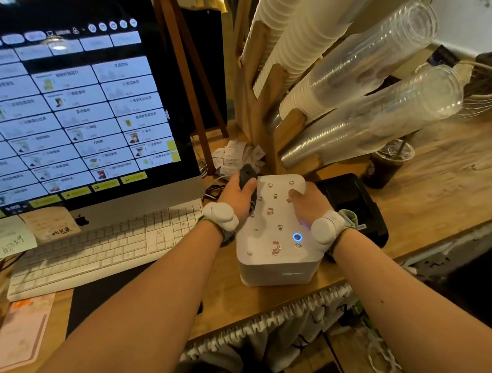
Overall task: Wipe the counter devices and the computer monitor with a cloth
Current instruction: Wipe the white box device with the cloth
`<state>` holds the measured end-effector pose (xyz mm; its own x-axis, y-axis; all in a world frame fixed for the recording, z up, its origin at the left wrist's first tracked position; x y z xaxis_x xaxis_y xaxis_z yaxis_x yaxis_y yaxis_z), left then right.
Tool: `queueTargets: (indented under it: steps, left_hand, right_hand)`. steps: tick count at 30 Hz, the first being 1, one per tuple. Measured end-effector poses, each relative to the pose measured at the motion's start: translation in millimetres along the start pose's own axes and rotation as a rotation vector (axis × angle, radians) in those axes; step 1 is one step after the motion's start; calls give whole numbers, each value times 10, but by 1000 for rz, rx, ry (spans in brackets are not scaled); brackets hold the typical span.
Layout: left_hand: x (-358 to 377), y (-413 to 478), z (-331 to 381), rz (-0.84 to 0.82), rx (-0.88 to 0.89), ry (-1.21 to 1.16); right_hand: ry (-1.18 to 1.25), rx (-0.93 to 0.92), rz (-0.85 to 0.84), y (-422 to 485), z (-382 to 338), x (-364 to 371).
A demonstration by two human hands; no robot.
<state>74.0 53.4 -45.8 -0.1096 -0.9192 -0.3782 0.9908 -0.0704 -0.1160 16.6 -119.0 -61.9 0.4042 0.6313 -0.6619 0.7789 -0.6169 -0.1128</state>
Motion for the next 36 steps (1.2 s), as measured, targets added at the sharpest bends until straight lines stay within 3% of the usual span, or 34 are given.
queueTargets:
  steps: [5, 7, 14, 16, 19, 21, 25, 32, 36]
  left_hand:
    - [-33, -209, -418, -14, -223, -50]
    - [-11, -328, -668, -2, -311, -172]
    - [-8, -230, -168, -30, -74, -135]
    - [-38, -183, -208, 19, -145, -197]
    - [18, -266, -556, 19, -418, -480]
    - [68, -440, -782, -10, -468, -508]
    - [-5, -747, -1016, 92, -474, -454]
    - [-66, -483, -294, 40, -384, -581]
    - [-65, -496, -594, 119, -433, -532]
  right_hand:
    - [15, 6, -21, 16, 47, 9]
    - [15, 5, -21, 5, 44, 21]
    - [-26, -2, -14, -32, 15, -11]
    - [14, 24, -11, -36, 29, -19]
    - [25, 32, -16, -38, 26, -15]
    - [23, 39, -11, -44, 22, -19]
    - [3, 38, -18, -42, 22, -9]
    - [-3, 32, -12, -46, 16, -11]
    - [-4, 37, -19, -49, 5, -18]
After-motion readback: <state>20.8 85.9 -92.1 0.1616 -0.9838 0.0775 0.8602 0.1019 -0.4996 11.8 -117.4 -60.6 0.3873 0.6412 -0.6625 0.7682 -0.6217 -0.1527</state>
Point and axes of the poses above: each hand's wrist, its own y-axis towards the middle knuckle, its own x-axis out of the palm, z = x × y, the point moved 8 cm from there along y, towards the middle knuckle, and after that the axes turned 13 degrees about z, right-handed, at the moved point
